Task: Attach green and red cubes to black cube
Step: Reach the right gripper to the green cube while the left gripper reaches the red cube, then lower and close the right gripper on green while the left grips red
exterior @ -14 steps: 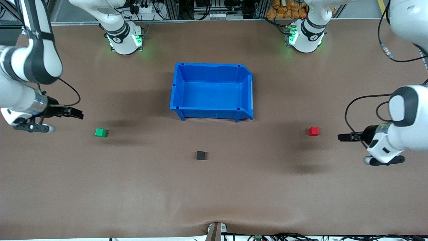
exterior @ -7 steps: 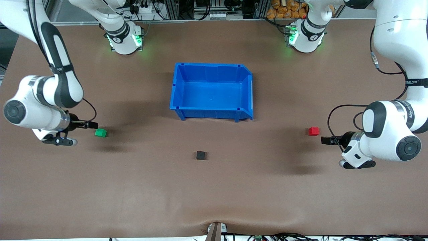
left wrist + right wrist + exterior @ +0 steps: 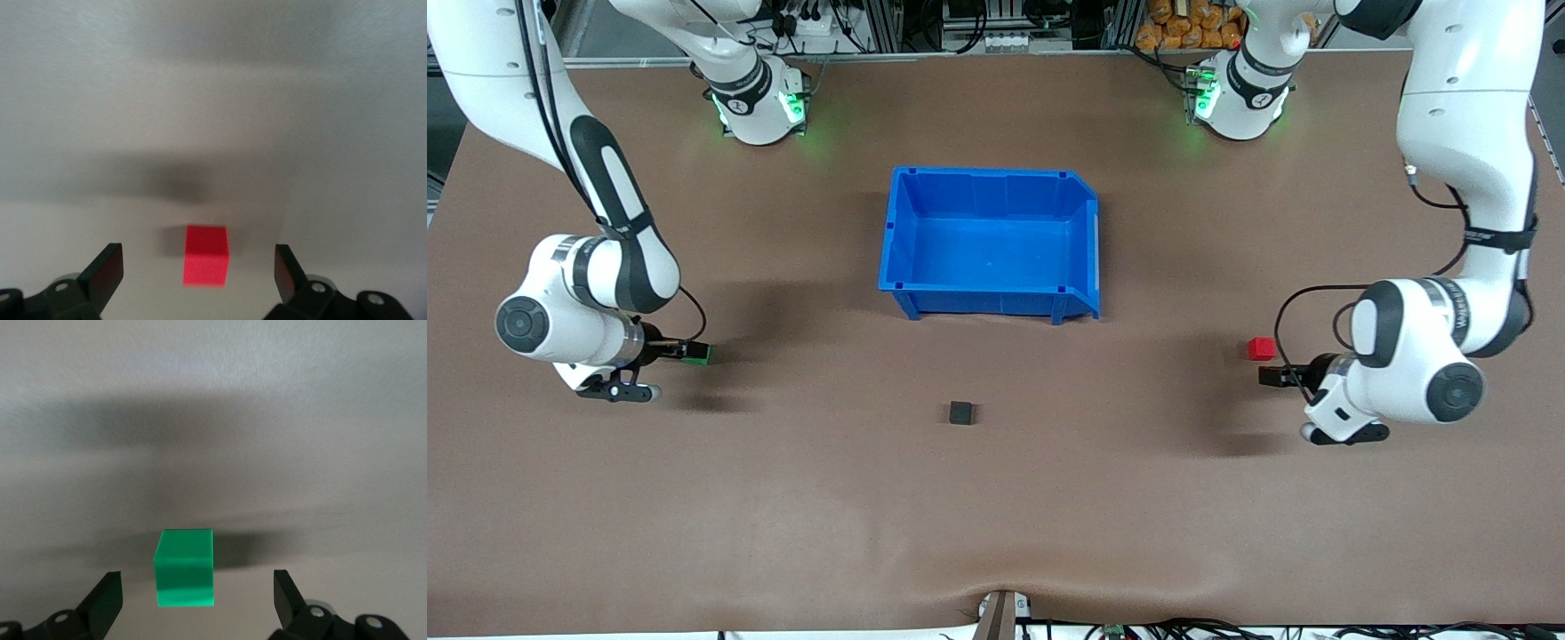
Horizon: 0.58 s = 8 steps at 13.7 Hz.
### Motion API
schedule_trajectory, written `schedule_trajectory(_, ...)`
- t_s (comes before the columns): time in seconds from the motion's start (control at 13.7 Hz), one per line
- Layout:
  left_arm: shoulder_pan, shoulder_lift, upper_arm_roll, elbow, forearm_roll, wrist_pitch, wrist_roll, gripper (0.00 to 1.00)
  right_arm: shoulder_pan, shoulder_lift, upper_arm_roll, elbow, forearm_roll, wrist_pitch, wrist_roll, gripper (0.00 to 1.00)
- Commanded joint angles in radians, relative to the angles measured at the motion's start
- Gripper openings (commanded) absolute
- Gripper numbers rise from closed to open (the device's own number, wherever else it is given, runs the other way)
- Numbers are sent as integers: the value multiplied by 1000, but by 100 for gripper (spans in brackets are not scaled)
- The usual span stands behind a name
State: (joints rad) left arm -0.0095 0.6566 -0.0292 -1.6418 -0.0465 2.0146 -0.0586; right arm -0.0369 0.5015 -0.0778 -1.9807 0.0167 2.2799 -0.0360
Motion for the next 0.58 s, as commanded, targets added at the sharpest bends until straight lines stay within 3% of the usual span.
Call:
schedule_trajectory(0.0,-21,-26,3,-124,-13,137,-17,100,-11,17,10,13,-3,7,-15,100)
schedule_trajectory(0.44,-26,-44,3,-187,-15,173,-18,99,-8,49,13,14,-1,30,-15,99)
schedule_trajectory(0.51,-26,-49,3,-196,-13,170,-18,94,-6,54,15,14,0,30,-13,69)
